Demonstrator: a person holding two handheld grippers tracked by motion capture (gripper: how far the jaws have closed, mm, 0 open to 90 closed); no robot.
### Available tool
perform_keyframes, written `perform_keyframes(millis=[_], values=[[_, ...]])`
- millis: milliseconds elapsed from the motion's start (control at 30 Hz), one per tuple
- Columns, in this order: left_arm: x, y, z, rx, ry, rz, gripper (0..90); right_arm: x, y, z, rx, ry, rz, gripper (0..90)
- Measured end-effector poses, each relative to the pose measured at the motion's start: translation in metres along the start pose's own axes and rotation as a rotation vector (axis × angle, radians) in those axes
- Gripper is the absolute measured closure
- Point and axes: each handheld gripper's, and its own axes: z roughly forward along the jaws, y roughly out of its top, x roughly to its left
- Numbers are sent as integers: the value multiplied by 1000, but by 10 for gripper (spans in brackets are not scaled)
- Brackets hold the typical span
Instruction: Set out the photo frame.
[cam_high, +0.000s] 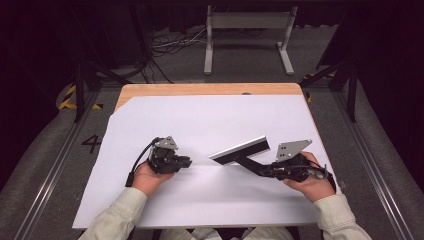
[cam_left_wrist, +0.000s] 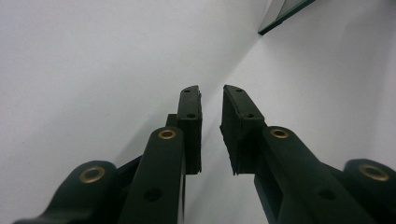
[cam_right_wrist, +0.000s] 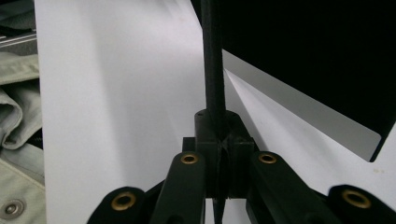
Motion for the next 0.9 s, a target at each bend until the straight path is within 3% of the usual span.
perform_keyframes(millis=[433, 900], values=[[0, 0, 0, 4, -1, 7, 777, -7, -13, 10, 101, -19, -19, 844], [-1, 1, 0, 4, -2, 7, 777, -13, -23, 19, 144, -42, -1, 813]])
